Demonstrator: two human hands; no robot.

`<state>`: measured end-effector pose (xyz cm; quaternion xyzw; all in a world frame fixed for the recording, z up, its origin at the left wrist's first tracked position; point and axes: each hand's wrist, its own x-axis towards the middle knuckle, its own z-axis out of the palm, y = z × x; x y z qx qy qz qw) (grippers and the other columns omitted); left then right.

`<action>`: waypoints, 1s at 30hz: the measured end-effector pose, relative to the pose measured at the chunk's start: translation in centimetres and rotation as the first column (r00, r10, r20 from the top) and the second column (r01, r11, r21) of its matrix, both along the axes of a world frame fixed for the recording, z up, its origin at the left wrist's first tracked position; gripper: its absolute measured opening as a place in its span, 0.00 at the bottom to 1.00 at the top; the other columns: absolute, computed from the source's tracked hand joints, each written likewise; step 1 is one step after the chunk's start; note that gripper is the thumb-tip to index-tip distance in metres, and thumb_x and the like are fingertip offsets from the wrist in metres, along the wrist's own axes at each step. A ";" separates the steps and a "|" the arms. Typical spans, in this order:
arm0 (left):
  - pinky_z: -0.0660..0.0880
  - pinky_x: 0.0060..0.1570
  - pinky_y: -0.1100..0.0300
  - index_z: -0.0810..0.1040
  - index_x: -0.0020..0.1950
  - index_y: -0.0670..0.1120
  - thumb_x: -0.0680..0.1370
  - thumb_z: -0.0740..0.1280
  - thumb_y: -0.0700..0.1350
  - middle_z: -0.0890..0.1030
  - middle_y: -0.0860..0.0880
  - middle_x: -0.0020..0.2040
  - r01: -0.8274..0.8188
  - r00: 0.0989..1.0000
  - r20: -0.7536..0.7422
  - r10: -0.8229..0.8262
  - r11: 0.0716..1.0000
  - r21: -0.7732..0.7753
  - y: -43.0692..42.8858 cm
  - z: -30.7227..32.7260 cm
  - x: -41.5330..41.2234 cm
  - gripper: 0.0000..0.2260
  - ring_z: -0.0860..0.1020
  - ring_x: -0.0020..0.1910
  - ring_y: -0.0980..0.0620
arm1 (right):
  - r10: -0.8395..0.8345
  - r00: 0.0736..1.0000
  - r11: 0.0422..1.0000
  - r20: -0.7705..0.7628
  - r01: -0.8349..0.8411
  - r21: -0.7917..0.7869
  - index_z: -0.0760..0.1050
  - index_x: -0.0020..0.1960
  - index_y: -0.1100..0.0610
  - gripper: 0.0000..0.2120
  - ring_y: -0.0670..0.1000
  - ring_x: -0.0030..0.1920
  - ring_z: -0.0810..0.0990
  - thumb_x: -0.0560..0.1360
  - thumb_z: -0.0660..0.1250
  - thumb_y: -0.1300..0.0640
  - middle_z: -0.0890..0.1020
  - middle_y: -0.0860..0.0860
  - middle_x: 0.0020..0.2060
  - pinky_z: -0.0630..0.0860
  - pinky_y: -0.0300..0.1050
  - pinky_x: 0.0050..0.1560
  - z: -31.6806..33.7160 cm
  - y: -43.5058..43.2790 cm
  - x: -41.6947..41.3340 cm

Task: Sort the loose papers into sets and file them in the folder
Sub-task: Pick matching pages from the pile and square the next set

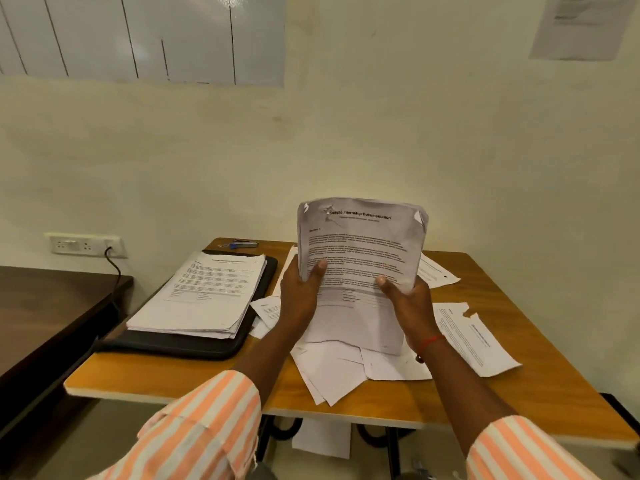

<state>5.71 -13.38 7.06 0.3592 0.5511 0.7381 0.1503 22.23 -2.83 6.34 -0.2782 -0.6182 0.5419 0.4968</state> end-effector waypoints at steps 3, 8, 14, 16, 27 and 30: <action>0.80 0.41 0.64 0.76 0.64 0.51 0.80 0.69 0.51 0.84 0.54 0.54 0.025 1.000 0.013 -0.025 1.000 0.010 0.0 -0.4 0.2 0.14 0.85 0.50 0.56 | 0.007 1.000 0.999 -0.001 -0.007 -0.041 0.78 0.63 0.55 0.19 0.51 0.53 0.85 0.74 0.75 0.56 0.85 0.50 0.54 0.83 0.49 0.52 -0.6 0.3 0.2; 0.83 0.47 0.56 0.78 0.58 0.56 0.77 0.72 0.53 0.85 0.52 0.55 0.027 0.998 0.052 -0.022 0.996 -0.086 0.2 -2.6 -0.2 0.11 0.85 0.51 0.51 | 0.023 0.999 0.997 0.031 -0.020 -0.076 0.78 0.64 0.52 0.21 0.51 0.56 0.84 0.73 0.77 0.54 0.85 0.48 0.55 0.82 0.55 0.57 -2.5 0.3 -0.1; 0.83 0.48 0.57 0.76 0.59 0.57 0.77 0.71 0.54 0.84 0.52 0.56 0.067 0.998 0.032 -0.062 0.980 -0.189 0.3 -5.6 0.0 0.12 0.84 0.53 0.50 | 0.023 0.995 0.996 0.099 -0.014 -0.085 0.78 0.61 0.49 0.16 0.50 0.55 0.83 0.75 0.75 0.54 0.84 0.48 0.55 0.82 0.48 0.54 -4.1 -0.3 -0.2; 0.83 0.48 0.57 0.76 0.60 0.57 0.76 0.71 0.56 0.84 0.53 0.56 0.073 0.997 0.014 -0.072 0.977 -0.201 0.1 -5.6 0.1 0.14 0.84 0.53 0.51 | 0.013 0.994 0.996 0.109 -0.004 -0.087 0.78 0.61 0.49 0.15 0.50 0.55 0.82 0.75 0.74 0.54 0.84 0.49 0.55 0.82 0.48 0.53 -4.0 -0.4 -0.1; 0.83 0.42 0.55 0.76 0.62 0.50 0.80 0.66 0.60 0.86 0.52 0.51 0.045 0.992 -0.112 -0.060 0.991 -0.129 -0.3 4.1 -3.5 0.17 0.86 0.47 0.51 | 0.149 0.970 0.989 0.193 -0.144 -0.039 0.77 0.66 0.50 0.22 0.51 0.58 0.83 0.73 0.76 0.51 0.85 0.47 0.57 0.81 0.51 0.58 -3.4 0.6 1.0; 0.83 0.43 0.53 0.77 0.56 0.52 0.80 0.64 0.63 0.85 0.49 0.50 -0.047 0.989 -0.145 0.028 0.990 -0.130 0.3 7.6 -4.7 0.15 0.85 0.45 0.49 | 0.220 0.957 0.976 0.188 -0.213 -0.053 0.77 0.65 0.50 0.20 0.50 0.58 0.83 0.74 0.75 0.52 0.85 0.46 0.56 0.80 0.50 0.59 -3.4 -0.2 1.0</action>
